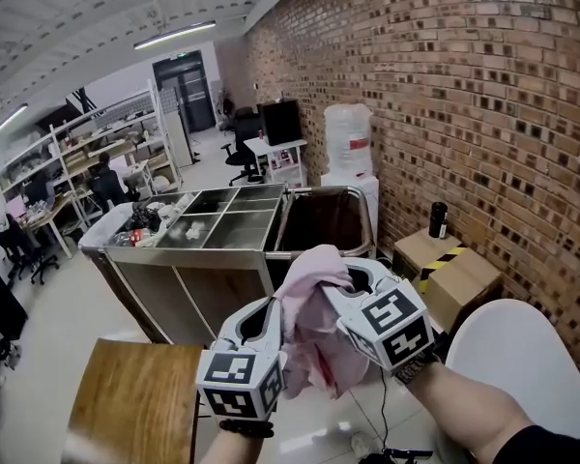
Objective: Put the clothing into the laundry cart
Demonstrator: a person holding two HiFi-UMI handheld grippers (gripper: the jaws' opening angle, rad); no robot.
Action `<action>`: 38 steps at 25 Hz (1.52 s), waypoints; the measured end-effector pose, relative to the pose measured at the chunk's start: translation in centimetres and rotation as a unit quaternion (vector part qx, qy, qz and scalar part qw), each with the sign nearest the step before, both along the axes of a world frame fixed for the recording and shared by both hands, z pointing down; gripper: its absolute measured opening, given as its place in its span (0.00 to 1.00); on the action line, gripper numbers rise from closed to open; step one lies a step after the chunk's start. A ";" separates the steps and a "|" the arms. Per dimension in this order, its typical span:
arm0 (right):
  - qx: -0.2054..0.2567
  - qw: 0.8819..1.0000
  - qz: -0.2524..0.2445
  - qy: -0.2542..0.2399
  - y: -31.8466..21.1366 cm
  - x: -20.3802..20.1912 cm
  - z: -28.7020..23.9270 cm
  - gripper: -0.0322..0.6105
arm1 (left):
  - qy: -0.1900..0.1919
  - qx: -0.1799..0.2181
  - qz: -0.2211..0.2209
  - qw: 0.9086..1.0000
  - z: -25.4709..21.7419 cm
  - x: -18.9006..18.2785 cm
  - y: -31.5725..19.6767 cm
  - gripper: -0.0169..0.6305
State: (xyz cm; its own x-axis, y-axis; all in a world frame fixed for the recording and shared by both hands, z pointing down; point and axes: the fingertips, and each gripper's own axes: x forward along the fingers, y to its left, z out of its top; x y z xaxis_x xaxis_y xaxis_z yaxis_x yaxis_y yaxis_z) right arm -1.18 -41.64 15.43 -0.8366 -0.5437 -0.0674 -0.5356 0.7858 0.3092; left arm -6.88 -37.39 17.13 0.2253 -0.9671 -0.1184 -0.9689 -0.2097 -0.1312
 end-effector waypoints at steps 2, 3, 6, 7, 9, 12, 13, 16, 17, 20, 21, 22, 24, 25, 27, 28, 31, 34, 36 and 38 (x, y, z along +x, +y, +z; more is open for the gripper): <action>0.002 1.000 0.002 -0.001 -0.1 0.4 -0.4 0.16 | 0.001 -0.002 0.001 1.000 0.1 0.2 -0.2 0.03; 0.005 1.000 0.004 -0.003 -0.1 0.7 -0.8 0.16 | 0.001 -0.003 0.002 1.000 0.1 0.4 -0.2 0.03; 0.013 1.000 0.008 -0.009 -0.8 1.3 -1.8 0.16 | -0.002 -0.002 0.005 1.000 -0.2 0.9 -1.0 0.03; 0.014 1.000 0.008 -0.010 -1.1 1.4 -2.2 0.16 | -0.002 -0.002 0.006 1.000 -0.1 1.0 -1.3 0.03; 0.017 1.000 0.009 -0.014 -1.5 1.6 -2.8 0.16 | -0.002 -0.006 0.006 1.000 0.0 0.9 -1.8 0.03; 0.023 0.999 0.012 -0.020 -2.1 1.8 -4.0 0.16 | -0.001 -0.010 0.008 1.000 0.1 0.8 -2.6 0.03; 0.025 0.999 0.012 -0.023 -2.5 1.8 -4.5 0.16 | 0.000 -0.009 0.008 1.000 0.0 0.7 -3.0 0.03; 0.029 0.999 0.018 -0.031 -4.1 1.9 -5.8 0.16 | 0.000 -0.007 0.010 1.000 -0.3 0.5 -4.4 0.03; 0.030 0.999 0.021 -0.033 -4.7 1.9 -6.3 0.16 | -0.002 -0.006 0.010 1.000 -0.4 0.5 -4.9 0.03; 0.036 0.998 0.028 -0.040 -7.1 1.9 -7.8 0.16 | -0.004 -0.003 0.011 1.000 -1.0 0.4 -6.7 0.03; 0.038 0.998 0.030 -0.041 -8.0 1.9 -8.2 0.16 | -0.005 -0.002 0.012 1.000 -1.1 0.3 -7.4 0.03; 0.040 0.998 0.033 -0.043 -9.1 1.9 -8.5 0.16 | -0.006 -0.002 0.012 1.000 -1.1 0.3 -8.2 0.03; 0.044 0.997 0.038 -0.046 -11.3 1.7 -9.0 0.16 | -0.009 -0.002 0.012 1.000 -0.9 0.1 -9.9 0.03; 0.045 0.997 0.040 -0.047 -12.4 1.6 -9.3 0.16 | -0.010 -0.003 0.012 1.000 -0.8 0.0 -10.9 0.03; 0.048 0.997 0.043 -0.048 -14.6 1.4 -9.7 0.16 | -0.011 -0.003 0.010 1.000 -0.6 -0.2 -12.7 0.03; 0.049 0.997 0.044 -0.048 -15.8 1.3 -9.8 0.16 | -0.012 -0.004 0.008 1.000 -0.5 -0.3 -13.6 0.03; 0.050 0.997 0.048 -0.047 -19.6 0.7 -9.9 0.16 | -0.010 -0.005 0.004 1.000 -0.2 -0.8 -16.5 0.03; 0.048 0.997 0.049 -0.041 -23.2 -0.2 -9.2 0.16 | -0.005 -0.011 -0.002 1.000 0.6 -1.5 -19.5 0.03; 0.043 0.997 0.048 -0.037 -25.8 -0.7 -8.4 0.16 | -0.003 -0.015 -0.005 1.000 1.3 -1.8 -21.5 0.03; 0.038 0.998 0.048 -0.034 -28.6 -1.3 -7.4 0.16 | -0.003 -0.018 -0.009 1.000 2.0 -2.0 -23.6 0.03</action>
State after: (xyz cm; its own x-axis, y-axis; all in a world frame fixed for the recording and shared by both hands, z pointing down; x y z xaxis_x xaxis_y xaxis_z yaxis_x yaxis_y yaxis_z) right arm -2.44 -70.20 8.02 -0.7732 -0.6122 -0.1654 -0.6286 0.7058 0.3265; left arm -8.87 -60.97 19.09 0.2081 -0.9747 -0.0819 -0.9719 -0.1967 -0.1291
